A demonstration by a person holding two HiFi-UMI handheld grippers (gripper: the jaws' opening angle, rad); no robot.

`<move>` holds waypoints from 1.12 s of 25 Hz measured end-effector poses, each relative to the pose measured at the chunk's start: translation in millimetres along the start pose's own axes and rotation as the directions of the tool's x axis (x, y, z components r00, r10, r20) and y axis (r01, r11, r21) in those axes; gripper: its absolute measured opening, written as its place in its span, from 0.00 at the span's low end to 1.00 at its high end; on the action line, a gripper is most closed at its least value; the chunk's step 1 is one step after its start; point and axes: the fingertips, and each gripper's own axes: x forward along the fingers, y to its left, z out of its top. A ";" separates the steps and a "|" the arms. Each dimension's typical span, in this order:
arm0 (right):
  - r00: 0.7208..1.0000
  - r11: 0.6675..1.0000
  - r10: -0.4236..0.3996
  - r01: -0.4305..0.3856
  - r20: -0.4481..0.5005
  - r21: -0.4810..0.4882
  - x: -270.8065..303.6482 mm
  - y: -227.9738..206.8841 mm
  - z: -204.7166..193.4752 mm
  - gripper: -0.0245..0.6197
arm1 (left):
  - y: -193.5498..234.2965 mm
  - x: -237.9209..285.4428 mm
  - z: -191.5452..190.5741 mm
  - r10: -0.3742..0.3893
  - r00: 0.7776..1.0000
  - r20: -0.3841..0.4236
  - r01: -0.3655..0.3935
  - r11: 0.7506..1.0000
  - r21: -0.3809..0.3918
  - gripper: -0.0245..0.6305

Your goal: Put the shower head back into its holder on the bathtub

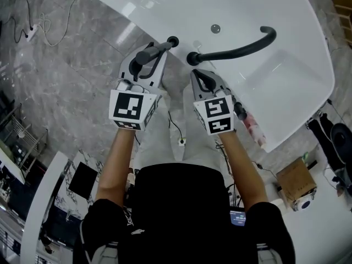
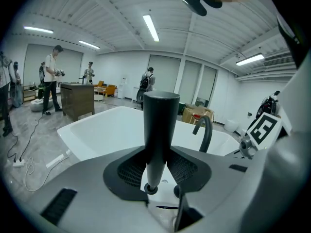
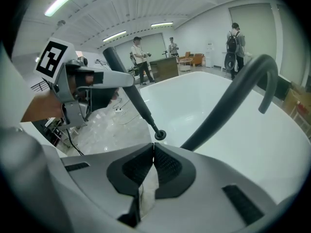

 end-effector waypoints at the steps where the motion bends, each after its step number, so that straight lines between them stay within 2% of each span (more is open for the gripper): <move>1: 1.000 1.000 0.005 -0.005 -0.003 0.012 -0.3 -0.5 -1.1 0.07 | 0.3 4.7 -4.8 0.005 1.000 -0.010 -0.005 1.000 0.001 0.26; 10: 0.999 0.999 0.026 -0.025 -0.020 0.040 5.9 -4.2 -11.9 0.07 | 4.3 38.5 -43.7 0.019 0.998 -0.057 -0.016 0.999 0.050 0.26; 16: 0.999 0.998 0.014 -0.012 -0.030 0.060 4.7 -11.2 -22.6 0.07 | -1.0 49.0 -59.4 0.018 0.997 -0.078 -0.013 0.998 0.065 0.26; 28: 1.000 0.997 0.014 -0.012 -0.018 0.074 7.9 -9.8 -16.6 0.07 | 0.8 58.2 -79.1 0.026 0.994 -0.111 -0.017 0.997 0.075 0.26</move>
